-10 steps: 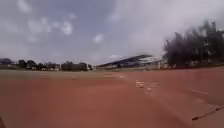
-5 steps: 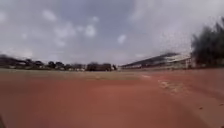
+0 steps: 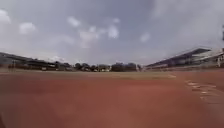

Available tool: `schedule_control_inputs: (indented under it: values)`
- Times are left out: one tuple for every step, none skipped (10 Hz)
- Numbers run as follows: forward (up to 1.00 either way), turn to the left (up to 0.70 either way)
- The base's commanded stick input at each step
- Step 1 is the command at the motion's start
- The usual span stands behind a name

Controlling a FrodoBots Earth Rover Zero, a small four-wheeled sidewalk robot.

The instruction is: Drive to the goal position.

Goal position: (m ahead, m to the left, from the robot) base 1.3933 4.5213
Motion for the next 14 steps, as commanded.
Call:
schedule_control_inputs:
  values:
    - [0.0,0.7]
    - [0.0,0.7]
    - [0.0,0.7]
    - [0.0,0.7]
    - [0.0,0.7]
    - [0.0,0.7]
    - [0.0,0.7]
    - [0.0,0.7]
    - [0.0,0.7]
    - [0.0,0.7]
    - [0.0,0.7]
    - [0.0,0.7]
    - [0.0,0.7]
    - [0.0,0.7]
